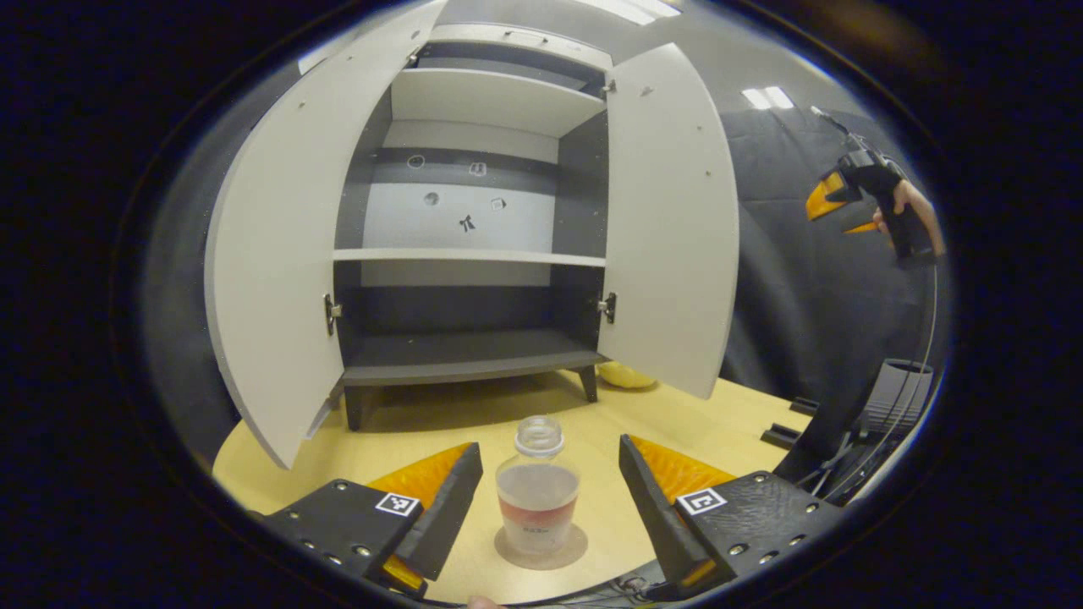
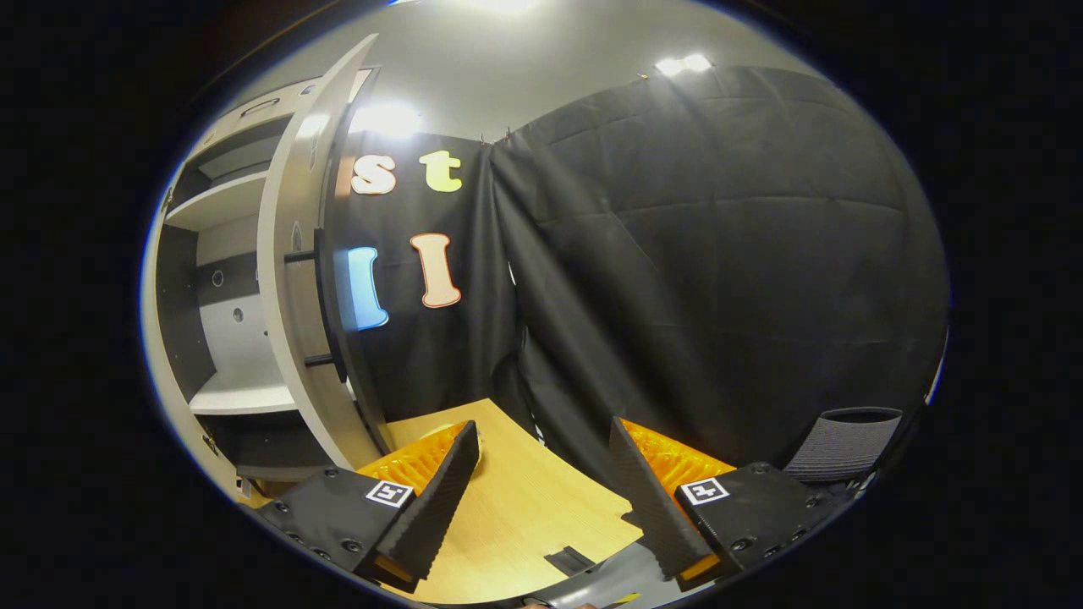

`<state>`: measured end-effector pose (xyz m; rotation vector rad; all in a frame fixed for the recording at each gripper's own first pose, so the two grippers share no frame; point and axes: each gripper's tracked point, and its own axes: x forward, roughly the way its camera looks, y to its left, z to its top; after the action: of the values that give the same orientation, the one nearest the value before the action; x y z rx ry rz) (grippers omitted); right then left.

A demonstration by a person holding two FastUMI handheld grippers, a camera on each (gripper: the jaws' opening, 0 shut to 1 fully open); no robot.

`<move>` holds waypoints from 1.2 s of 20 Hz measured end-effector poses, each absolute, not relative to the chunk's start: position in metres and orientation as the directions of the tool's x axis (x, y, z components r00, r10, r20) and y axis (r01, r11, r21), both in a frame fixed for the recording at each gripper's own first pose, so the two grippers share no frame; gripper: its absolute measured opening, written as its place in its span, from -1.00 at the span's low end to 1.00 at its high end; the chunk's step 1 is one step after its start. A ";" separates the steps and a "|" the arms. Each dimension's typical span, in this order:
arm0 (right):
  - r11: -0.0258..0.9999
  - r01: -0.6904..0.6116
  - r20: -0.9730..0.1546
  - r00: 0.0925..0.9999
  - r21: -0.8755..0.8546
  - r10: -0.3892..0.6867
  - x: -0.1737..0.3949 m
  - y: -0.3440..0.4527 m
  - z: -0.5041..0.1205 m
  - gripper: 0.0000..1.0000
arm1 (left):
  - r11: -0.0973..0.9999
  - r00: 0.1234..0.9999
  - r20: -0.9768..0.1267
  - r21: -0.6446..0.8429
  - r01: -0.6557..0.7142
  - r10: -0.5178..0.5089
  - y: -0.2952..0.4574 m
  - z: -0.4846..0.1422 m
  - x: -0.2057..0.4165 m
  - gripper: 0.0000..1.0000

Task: Grasp the bottle in the cabinet with the left hand and place it on the coaster, then close the right door with the right hand and the left door with the left hand.

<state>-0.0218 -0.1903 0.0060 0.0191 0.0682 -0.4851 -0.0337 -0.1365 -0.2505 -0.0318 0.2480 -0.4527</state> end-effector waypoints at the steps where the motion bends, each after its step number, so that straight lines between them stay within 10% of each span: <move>1: 0.886 0.464 -0.061 0.884 0.000 -0.463 -0.019 -0.190 0.008 0.97 | 0.895 0.869 -0.218 -0.090 0.436 -0.445 -0.137 -0.233 -0.036 0.88; 24: 0.993 -0.106 0.119 0.987 -0.047 0.111 0.121 -0.127 0.124 0.97 | 0.990 0.985 -0.105 0.021 -0.138 0.139 -0.075 -0.002 0.059 0.99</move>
<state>0.1211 -0.1265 0.1241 -0.0405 -0.1213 0.1093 0.0594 -0.0746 -0.0023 0.0134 0.1062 0.1394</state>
